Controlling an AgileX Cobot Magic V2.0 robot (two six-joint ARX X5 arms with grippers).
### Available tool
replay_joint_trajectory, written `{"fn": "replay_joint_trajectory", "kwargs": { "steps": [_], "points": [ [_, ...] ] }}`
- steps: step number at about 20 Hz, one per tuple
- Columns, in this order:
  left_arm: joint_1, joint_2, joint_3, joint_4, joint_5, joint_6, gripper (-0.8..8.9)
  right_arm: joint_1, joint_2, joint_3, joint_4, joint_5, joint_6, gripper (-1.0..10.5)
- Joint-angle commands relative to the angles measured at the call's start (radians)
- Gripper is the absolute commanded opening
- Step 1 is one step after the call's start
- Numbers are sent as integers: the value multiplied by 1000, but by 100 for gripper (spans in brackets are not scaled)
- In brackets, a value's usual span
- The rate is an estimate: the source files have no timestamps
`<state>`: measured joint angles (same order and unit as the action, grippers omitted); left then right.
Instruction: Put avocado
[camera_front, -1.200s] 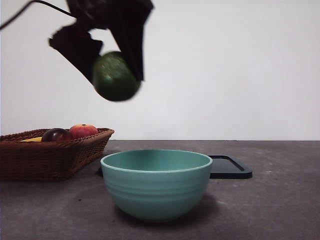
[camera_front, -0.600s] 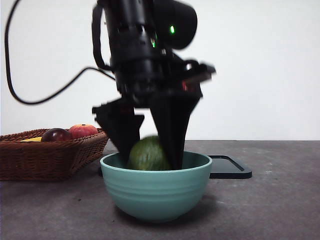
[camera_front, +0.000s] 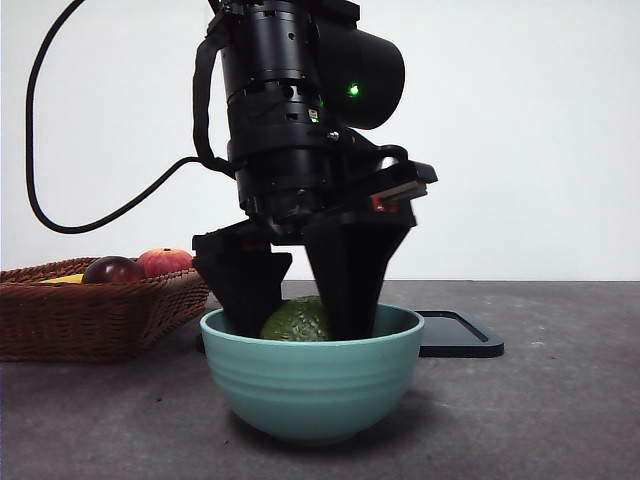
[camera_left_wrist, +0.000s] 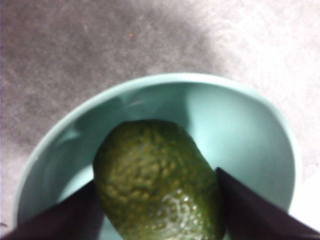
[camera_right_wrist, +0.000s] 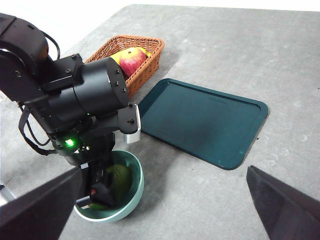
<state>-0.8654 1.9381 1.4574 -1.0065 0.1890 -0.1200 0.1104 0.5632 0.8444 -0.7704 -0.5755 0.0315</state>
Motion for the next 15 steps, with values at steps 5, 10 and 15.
{"fn": "replay_joint_trajectory", "kwargs": {
  "steps": [5,10,15],
  "points": [
    [-13,-7,31,-10,2,23,566,3,3,15,6,-3,10,587],
    [-13,-172,42,-19,2,23,561,3,3,15,6,-3,10,587],
    [-12,-445,42,-43,1,57,555,3,3,15,6,-3,10,587]
  ]
}}
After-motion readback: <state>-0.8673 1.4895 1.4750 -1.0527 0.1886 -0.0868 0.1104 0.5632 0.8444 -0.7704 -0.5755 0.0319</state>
